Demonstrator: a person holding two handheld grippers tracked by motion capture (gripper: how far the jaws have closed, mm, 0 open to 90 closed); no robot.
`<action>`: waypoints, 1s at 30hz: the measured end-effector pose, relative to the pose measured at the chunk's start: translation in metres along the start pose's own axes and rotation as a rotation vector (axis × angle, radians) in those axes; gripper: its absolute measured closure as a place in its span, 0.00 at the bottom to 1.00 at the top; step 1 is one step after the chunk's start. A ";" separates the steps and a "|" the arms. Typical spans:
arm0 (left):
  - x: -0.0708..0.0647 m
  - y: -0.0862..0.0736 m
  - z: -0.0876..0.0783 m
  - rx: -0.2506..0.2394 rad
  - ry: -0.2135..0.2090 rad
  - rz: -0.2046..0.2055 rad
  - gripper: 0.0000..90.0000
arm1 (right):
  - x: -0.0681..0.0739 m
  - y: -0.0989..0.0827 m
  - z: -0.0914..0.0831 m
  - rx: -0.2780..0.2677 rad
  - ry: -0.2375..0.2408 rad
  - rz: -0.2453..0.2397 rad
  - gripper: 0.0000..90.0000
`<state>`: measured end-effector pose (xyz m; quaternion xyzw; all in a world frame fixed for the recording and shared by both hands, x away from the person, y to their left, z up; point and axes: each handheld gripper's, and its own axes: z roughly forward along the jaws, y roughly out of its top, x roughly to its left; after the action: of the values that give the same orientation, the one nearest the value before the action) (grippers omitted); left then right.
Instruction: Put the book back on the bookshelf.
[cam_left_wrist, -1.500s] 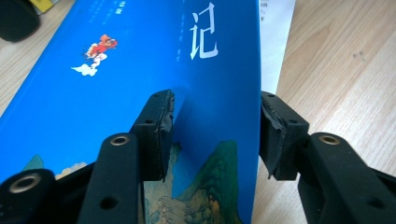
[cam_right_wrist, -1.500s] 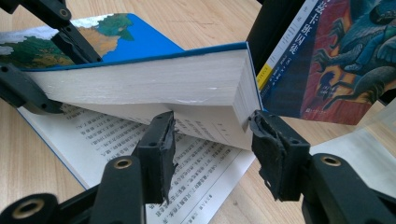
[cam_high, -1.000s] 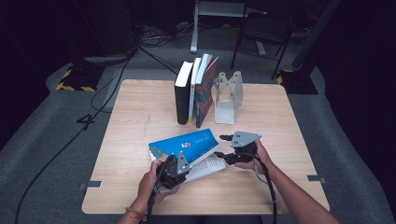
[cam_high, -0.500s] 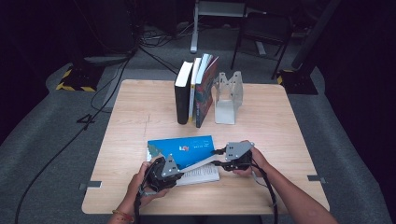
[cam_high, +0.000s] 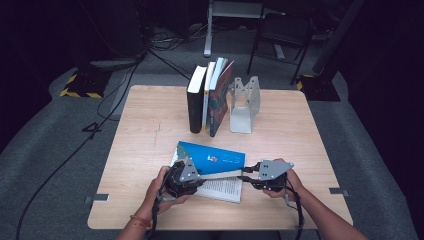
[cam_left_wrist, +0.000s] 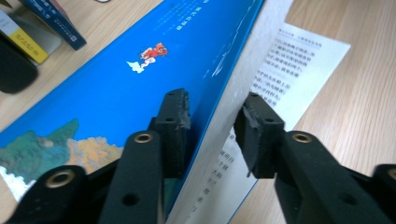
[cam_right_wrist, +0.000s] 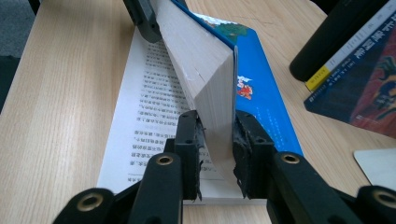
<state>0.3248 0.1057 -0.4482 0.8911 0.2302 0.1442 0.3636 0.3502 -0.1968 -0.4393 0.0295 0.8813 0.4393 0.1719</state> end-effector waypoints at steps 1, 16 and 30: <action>-0.002 0.003 0.002 0.006 -0.003 -0.010 0.68 | 0.000 0.000 0.000 0.000 0.000 0.000 0.81; -0.021 0.022 0.029 0.022 0.102 -0.006 0.72 | -0.005 0.010 0.001 -0.020 -0.042 0.031 0.78; -0.018 0.020 0.020 -0.076 0.132 -0.023 0.81 | -0.033 -0.022 -0.027 -0.061 -0.231 0.217 0.50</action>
<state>0.3238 0.0726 -0.4496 0.8624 0.2583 0.2073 0.3829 0.3748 -0.2372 -0.4323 0.1695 0.8334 0.4757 0.2246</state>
